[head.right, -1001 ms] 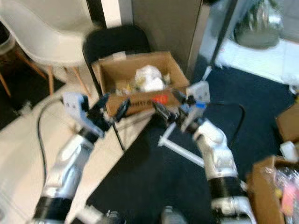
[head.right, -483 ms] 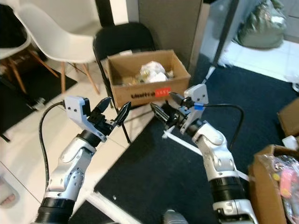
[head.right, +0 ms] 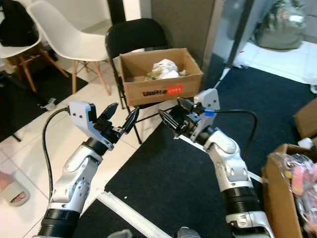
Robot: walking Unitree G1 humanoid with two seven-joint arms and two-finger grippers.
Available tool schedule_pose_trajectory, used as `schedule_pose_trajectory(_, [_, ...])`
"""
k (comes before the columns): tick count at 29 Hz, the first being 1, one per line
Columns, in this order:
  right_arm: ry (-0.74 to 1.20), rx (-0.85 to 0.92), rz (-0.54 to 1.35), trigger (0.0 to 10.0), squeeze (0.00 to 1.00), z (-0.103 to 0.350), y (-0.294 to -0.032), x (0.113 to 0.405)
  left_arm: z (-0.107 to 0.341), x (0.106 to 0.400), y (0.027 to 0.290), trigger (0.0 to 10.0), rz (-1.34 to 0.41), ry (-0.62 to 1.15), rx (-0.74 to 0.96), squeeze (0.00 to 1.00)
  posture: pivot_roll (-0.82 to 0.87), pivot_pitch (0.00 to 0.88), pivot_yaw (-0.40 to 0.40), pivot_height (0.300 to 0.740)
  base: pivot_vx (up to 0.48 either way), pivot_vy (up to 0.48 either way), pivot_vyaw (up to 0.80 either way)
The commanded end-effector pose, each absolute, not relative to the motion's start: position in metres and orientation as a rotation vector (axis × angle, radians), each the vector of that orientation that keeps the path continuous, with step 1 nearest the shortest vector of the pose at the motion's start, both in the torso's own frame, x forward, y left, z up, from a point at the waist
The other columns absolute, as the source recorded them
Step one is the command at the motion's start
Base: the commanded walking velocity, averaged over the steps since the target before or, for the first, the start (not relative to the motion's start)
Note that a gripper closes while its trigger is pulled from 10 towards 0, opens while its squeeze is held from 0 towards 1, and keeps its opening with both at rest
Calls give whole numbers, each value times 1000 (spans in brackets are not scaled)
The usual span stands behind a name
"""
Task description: Picking trash to rubbish bin
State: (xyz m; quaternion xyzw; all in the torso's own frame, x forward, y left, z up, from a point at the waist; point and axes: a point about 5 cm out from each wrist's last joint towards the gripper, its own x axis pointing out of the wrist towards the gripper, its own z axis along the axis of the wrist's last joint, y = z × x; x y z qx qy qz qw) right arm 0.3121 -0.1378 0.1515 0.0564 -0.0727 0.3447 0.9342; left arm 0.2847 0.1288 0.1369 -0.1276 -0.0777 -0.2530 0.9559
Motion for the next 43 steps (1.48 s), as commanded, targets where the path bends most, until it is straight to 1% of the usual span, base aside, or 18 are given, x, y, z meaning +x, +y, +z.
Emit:
schedule_pose_trajectory(1, [-143, 111, 721, 10000, 0, 150, -133, 312, 135, 283, 130, 10000, -512, -149, -250, 0, 33, 0, -17, 740, -307, 0, 0])
schedule_pose_trajectory(43, [-137, 102, 728, 10000, 0, 149, -132, 312, 134, 284, 129, 10000, -521, -148, -249, 0, 30, 0, -17, 740, -309, 0, 0])
